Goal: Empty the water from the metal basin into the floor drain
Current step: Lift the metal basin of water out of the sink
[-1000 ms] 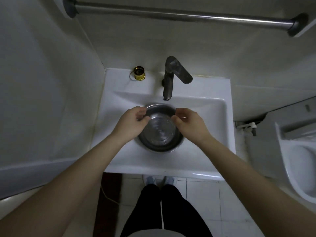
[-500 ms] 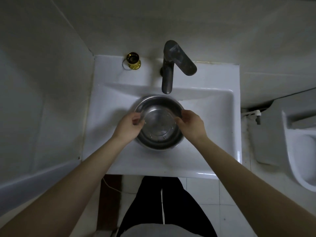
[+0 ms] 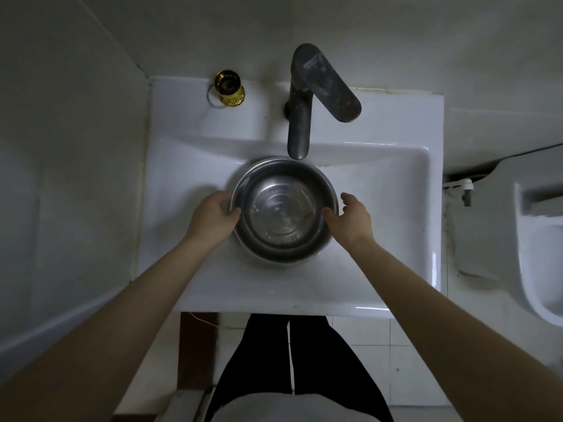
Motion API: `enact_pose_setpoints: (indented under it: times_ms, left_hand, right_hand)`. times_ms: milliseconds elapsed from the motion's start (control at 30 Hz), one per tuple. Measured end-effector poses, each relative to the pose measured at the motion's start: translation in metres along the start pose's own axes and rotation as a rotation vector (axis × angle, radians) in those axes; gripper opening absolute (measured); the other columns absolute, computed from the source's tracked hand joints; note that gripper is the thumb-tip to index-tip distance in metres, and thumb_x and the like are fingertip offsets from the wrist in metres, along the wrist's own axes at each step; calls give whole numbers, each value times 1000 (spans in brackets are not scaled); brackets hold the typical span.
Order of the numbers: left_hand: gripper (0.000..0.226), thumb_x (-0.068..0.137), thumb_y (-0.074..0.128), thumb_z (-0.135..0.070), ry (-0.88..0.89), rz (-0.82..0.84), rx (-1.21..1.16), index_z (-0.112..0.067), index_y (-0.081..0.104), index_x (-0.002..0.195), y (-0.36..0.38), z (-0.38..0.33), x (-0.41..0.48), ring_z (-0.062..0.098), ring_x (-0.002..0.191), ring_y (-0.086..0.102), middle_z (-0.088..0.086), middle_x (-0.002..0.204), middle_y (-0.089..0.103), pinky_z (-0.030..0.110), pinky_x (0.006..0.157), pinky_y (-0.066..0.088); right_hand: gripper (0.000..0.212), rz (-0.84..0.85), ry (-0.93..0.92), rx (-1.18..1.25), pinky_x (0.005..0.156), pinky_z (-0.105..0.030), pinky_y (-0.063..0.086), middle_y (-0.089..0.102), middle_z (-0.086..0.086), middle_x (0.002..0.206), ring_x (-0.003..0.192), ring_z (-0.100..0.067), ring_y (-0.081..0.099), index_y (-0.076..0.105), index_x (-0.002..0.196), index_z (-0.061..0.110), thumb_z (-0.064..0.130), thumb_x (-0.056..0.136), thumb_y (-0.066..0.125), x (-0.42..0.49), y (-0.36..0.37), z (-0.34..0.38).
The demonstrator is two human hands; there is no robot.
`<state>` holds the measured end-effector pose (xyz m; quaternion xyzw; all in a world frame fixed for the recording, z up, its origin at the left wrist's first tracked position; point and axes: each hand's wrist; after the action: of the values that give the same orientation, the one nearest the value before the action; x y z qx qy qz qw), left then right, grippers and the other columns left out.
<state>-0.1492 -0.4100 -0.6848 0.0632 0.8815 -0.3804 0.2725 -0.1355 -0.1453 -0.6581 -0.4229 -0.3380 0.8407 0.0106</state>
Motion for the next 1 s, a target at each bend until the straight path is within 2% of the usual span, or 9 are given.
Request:
enact_pose_setpoints:
  times_ms: [133,200,300,400,533,633,767,867,1000]
  left_hand:
    - [38,89,68,-11,-56,20,-18,-3,65,126,3,11,10,31,109,67,16,122,70,41,99,51]
    - [37,88,68,-7,-74,35,-35,2,65,124,6,15,15,30,107,69,18,120,71,43,100,52]
    - [36,86,69,-2,-91,8,-57,3,66,122,11,21,20,30,104,70,19,116,72,38,99,52]
    - [33,85,69,-1,-91,-18,-60,1,67,118,13,24,25,31,100,70,20,113,73,38,96,53]
    - [26,85,70,-4,-73,-28,-32,0,71,110,16,29,32,32,98,71,20,107,75,43,94,55]
    - [30,86,71,-9,-104,-23,-33,-1,70,115,21,34,36,32,101,70,18,109,75,45,94,55]
    - [27,88,70,-10,-121,-41,-47,0,71,113,27,37,39,35,94,71,21,103,75,49,88,57]
    - [15,86,69,-7,-92,-90,-17,1,75,99,31,35,39,35,87,72,21,94,76,46,84,59]
    - [13,84,68,-5,-118,-99,-40,0,76,94,31,36,39,35,84,73,21,90,76,47,81,60]
  right_hand:
    - [58,5,45,12,105,-44,50,56,-11,148,128,-34,59,42,152,11,25,100,63,13,8,-6]
    - [44,-19,52,7,96,-41,54,63,-12,136,109,-31,64,53,141,9,20,99,62,21,12,-12]
    - [29,-64,61,24,80,-33,50,69,-14,120,88,-22,57,62,126,6,12,98,58,31,16,-20]
    - [26,-79,72,50,78,-30,47,71,-11,117,87,-21,57,64,124,8,11,99,57,36,20,-26]
    - [31,-85,80,118,87,-32,52,71,-4,121,94,-20,62,64,131,15,15,101,57,39,24,-33]
    - [30,-89,88,141,91,-35,55,71,-3,121,95,-20,64,66,131,14,16,102,57,44,27,-38]
    - [26,-92,110,154,82,-31,54,71,-1,108,89,-20,65,69,124,14,14,101,57,49,29,-43]
    - [22,-102,116,139,77,-29,53,68,1,99,76,-13,62,70,119,14,12,101,56,52,31,-43]
    - [21,-102,125,127,78,-31,57,71,-3,100,83,-20,67,72,113,15,11,101,55,53,31,-40]
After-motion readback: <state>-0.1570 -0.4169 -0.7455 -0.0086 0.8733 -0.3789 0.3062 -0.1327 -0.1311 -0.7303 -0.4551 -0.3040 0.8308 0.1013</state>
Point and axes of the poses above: each hand's wrist, its own x-axis towards the middle knuckle, its own y-axis out of the palm, z = x × y
